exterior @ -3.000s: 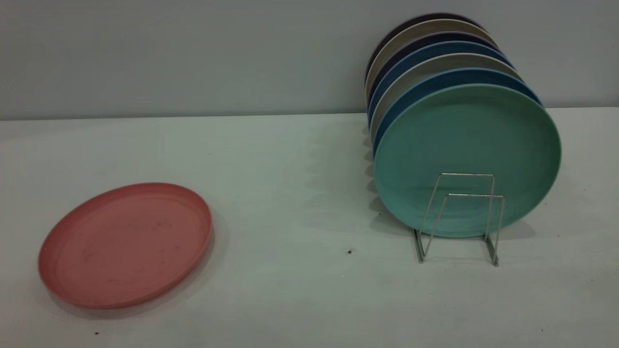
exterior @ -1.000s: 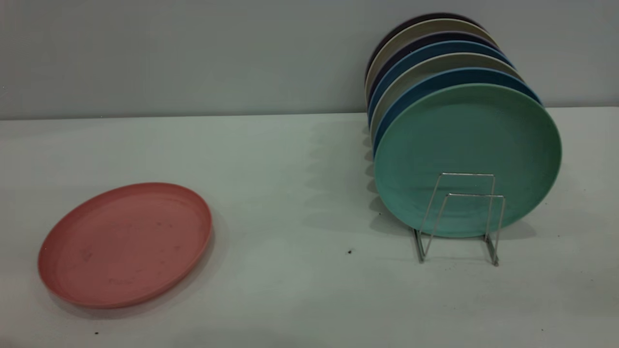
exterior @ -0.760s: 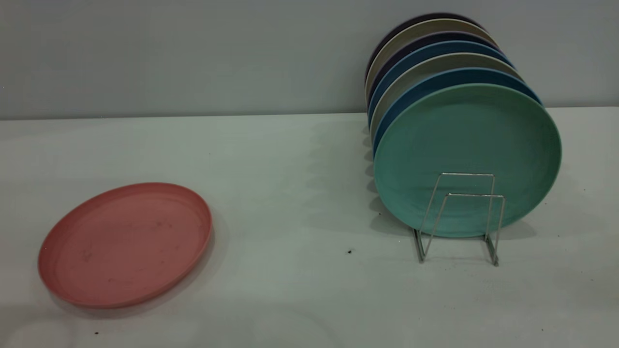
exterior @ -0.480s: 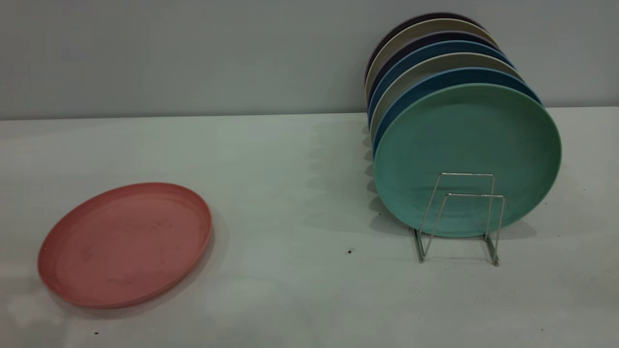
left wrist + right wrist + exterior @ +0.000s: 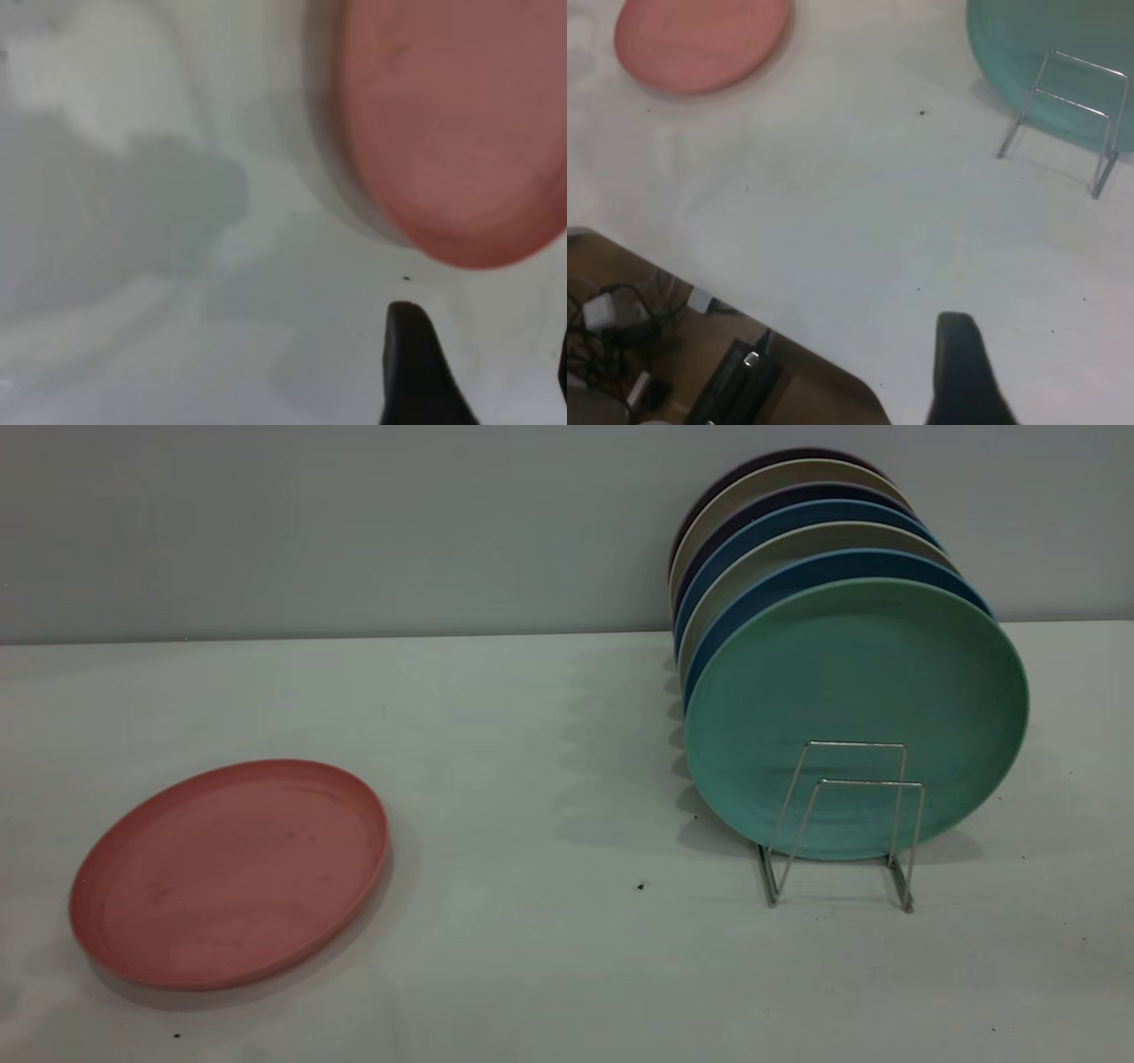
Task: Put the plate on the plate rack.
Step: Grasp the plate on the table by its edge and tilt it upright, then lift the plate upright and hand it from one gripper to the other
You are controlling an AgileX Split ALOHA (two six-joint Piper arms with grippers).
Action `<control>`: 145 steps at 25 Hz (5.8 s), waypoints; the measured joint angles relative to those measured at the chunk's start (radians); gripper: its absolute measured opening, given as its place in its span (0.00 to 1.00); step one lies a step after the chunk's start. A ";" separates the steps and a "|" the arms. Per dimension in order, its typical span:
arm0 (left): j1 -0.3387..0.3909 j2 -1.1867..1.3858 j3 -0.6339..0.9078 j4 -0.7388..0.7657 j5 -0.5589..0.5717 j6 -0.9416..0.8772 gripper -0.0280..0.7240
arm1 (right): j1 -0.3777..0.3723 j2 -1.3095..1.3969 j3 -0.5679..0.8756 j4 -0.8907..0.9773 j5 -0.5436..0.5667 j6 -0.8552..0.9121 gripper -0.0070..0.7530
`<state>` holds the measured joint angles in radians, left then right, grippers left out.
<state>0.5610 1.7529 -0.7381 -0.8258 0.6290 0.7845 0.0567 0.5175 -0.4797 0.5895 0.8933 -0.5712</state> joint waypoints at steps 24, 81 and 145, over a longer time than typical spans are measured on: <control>0.001 0.430 -0.012 -0.635 -0.019 0.487 0.56 | 0.000 0.000 0.000 0.002 -0.013 0.000 0.66; -0.106 0.481 -0.018 -0.741 0.072 0.797 0.05 | 0.000 0.198 0.000 0.220 0.036 -0.059 0.59; -0.639 0.216 -0.017 -0.836 -0.074 0.919 0.05 | 0.033 1.144 -0.012 0.998 -0.064 -0.952 0.61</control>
<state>-0.0783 1.9689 -0.7553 -1.6618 0.5546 1.7032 0.0900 1.6613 -0.4913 1.5873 0.8295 -1.5229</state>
